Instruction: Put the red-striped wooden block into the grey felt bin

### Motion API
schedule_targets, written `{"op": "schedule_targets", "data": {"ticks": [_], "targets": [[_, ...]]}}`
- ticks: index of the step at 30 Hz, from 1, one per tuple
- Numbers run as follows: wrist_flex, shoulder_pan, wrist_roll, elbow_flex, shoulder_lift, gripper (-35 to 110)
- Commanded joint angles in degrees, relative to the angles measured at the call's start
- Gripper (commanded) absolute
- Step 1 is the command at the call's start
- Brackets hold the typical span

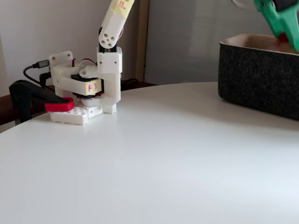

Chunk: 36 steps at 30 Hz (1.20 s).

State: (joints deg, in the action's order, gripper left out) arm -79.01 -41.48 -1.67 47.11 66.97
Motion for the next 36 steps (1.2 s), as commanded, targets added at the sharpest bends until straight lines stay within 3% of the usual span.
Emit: {"op": "schedule_targets", "data": {"ticks": [1, 9, 18, 23, 30, 36], "targets": [[-3.43, -1.58, -1.76, -2.81, 5.89, 22], [-18.54, -3.52, -6.42, -2.37, 18.72, 18], [-27.60, 6.42, 17.14, 2.81, 33.31, 16], [-27.77, 23.91, 32.70, 10.02, 43.77, 10], [-27.69, 60.64, 61.35, 13.27, 47.11, 5], [-24.96, 83.67, 66.97, 17.14, 46.67, 0]]}}
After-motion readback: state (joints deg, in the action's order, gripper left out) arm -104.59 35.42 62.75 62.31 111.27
